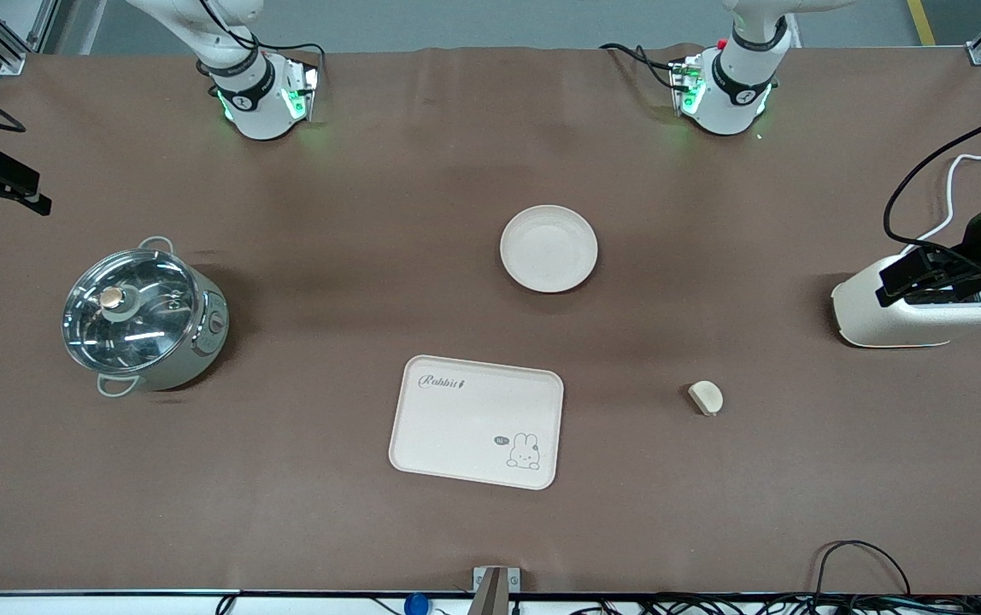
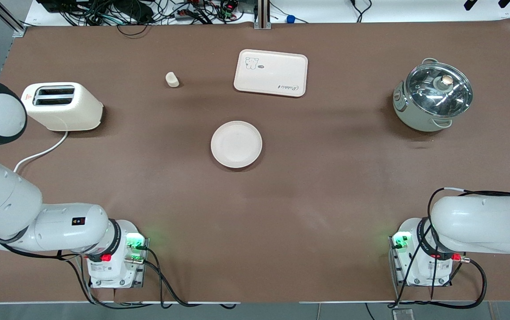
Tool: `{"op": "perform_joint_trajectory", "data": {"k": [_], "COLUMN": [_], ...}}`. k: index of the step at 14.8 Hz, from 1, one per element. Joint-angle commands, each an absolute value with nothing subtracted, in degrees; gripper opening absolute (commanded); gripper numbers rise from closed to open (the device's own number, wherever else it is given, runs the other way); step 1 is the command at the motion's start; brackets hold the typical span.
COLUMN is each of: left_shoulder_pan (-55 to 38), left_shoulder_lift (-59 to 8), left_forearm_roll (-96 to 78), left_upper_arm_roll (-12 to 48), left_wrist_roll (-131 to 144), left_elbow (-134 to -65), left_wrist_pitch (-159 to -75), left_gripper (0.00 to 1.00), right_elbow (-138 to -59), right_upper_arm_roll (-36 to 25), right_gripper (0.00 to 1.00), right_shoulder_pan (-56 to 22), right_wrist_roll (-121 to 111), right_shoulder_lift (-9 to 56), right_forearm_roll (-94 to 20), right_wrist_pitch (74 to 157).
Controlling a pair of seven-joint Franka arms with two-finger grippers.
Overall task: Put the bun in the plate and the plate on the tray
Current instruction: 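Move the left gripper over the small cream bun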
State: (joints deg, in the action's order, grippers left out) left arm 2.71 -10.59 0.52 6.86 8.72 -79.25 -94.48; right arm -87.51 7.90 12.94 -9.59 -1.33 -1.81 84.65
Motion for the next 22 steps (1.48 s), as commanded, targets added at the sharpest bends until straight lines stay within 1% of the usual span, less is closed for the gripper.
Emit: {"op": "perform_joint_trajectory", "data": {"k": [1,7,10,12,14,18,22], "left_shoulder_pan": [2.1,2.0,2.0,1.9,1.9,3.3,2.1], "left_shoulder_lift": [-10.5,-11.9,-11.9,-12.0,-13.3,-19.1,-28.4], "left_forearm_roll": [0.4,0.0,0.0,0.2,0.8,0.7,0.9], "left_upper_arm_roll": [6.9,7.0,8.9,9.9,10.0,9.8,9.6], "left_wrist_roll": [8.6,7.6,7.9,8.8,9.0,8.6,10.5], "left_elbow": [-79.1,-80.8,-81.5,-82.4,-83.8,-83.7,-83.8], "left_wrist_pitch": [-93.9,-93.7,-91.0,-87.7,-87.8,-92.6,-105.4], "left_gripper": [1.0,1.0,1.0,1.0,1.0,1.0,1.0], "right_elbow": [-87.0,-87.1,-87.0,-86.7,-86.4,-86.6,-86.9], "right_upper_arm_roll": [8.7,8.7,8.7,8.7,8.7,8.7,8.7], "right_gripper": [1.0,1.0,1.0,1.0,1.0,1.0,1.0], "right_shoulder_pan": [13.9,14.0,13.9,13.9,14.0,14.1,14.1], "right_wrist_roll": [-10.0,-10.0,-10.6,-10.7,-10.7,-10.7,-10.4], "right_shoulder_lift": [-1.3,-1.2,-1.1,0.4,1.5,1.7,2.0], "right_forearm_roll": [-1.5,-1.6,-1.7,-1.8,-2.0,-1.6,-1.6], "right_wrist_pitch": [84.5,84.5,84.6,84.6,85.3,86.6,86.4]}}
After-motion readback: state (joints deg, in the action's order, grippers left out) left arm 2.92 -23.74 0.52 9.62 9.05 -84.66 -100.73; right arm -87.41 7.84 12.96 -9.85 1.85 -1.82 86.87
